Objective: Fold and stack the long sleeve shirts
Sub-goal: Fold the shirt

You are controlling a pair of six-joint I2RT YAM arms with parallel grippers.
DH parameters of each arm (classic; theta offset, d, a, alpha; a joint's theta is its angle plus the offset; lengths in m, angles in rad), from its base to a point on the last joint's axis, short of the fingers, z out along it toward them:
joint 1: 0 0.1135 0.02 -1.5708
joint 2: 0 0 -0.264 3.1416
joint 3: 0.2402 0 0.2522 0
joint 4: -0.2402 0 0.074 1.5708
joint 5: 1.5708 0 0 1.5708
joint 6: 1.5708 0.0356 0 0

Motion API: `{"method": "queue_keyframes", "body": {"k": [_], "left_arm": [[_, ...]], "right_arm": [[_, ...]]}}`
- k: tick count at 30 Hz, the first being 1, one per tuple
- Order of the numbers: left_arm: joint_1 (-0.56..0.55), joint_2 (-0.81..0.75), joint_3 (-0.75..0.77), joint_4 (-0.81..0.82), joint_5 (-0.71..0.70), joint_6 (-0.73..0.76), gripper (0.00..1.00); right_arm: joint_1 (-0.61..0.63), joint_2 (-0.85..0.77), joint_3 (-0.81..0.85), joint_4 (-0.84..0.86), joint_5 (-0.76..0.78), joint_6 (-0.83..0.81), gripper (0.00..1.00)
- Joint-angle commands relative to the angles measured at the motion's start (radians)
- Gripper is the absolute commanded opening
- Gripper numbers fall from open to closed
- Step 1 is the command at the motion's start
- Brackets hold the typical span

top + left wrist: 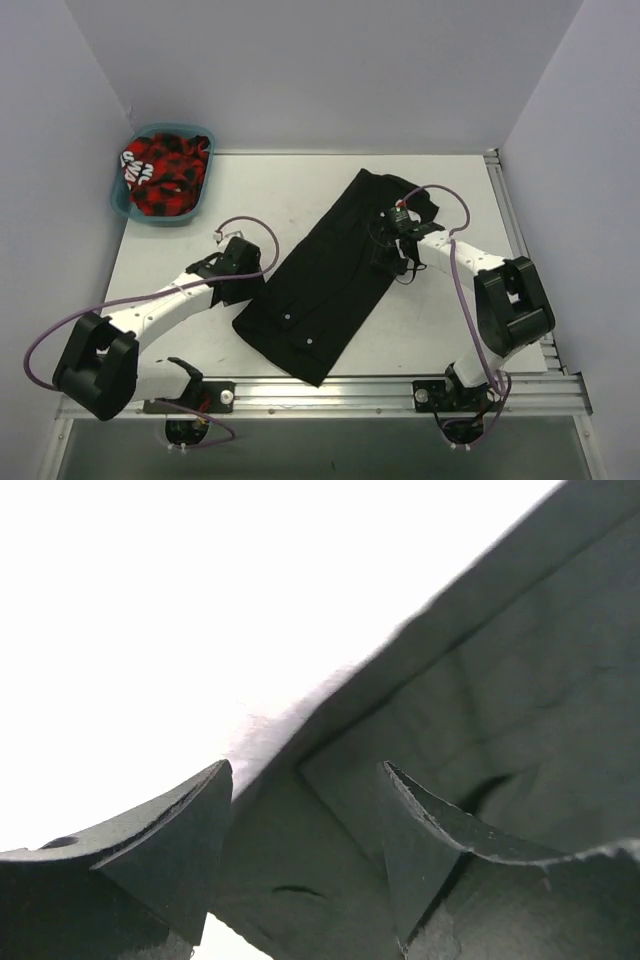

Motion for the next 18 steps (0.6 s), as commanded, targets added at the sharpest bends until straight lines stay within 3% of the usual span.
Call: {"method": "queue_keyframes", "body": {"k": [1, 10, 13, 18], "left_arm": [[0.005, 0.073, 0.028, 0.045, 0.065, 0.053, 0.68], [-0.081, 0.091, -0.136, 0.111, 0.201, -0.113, 0.47], [-0.176, 0.080, -0.173, 0.145, 0.245, -0.191, 0.46], [-0.398, 0.102, -0.148, 0.226, 0.292, -0.282, 0.48]], "right_arm": [[-0.006, 0.054, -0.013, 0.068, 0.010, 0.049, 0.36], [-0.144, 0.180, -0.006, 0.065, 0.035, -0.043, 0.35], [-0.198, 0.222, 0.059, 0.045, -0.003, -0.115, 0.35], [-0.227, 0.237, 0.229, -0.060, 0.073, -0.164, 0.36]]}}
